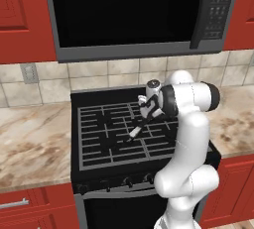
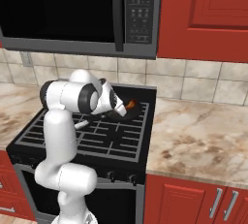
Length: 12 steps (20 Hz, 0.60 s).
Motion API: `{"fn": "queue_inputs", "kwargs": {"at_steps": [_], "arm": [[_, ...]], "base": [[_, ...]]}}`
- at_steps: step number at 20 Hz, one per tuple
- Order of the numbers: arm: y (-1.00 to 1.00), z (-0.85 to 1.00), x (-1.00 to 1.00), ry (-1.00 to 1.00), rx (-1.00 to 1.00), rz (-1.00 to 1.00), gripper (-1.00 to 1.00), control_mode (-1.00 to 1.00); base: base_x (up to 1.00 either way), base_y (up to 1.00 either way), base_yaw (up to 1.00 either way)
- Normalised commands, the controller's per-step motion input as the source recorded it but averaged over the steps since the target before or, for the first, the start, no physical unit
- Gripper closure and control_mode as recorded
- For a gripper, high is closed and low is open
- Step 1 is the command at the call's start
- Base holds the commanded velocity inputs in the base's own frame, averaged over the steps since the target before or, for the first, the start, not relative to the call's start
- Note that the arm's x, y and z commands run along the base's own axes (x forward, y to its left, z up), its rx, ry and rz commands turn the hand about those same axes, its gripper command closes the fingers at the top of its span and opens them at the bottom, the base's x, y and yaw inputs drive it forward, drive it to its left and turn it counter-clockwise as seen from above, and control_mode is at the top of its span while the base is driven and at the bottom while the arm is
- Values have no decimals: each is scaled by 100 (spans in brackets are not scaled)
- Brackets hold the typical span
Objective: Take the chicken drumsticks from the pan and place one on each plate on the dining counter.
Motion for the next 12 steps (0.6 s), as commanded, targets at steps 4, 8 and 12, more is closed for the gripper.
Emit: {"fn": "queue_inputs", "kwargs": {"at_steps": [4, 8, 12], "arm": [[-33, -4, 0, -36, 12, -9, 100, -100], [-28, 45, -7, -32, 19, -9, 100, -100], [-26, 86, -20, -27, 21, -8, 100, -100]], "base": [[0, 0, 0], [0, 0, 0], [0, 0, 0]]}}
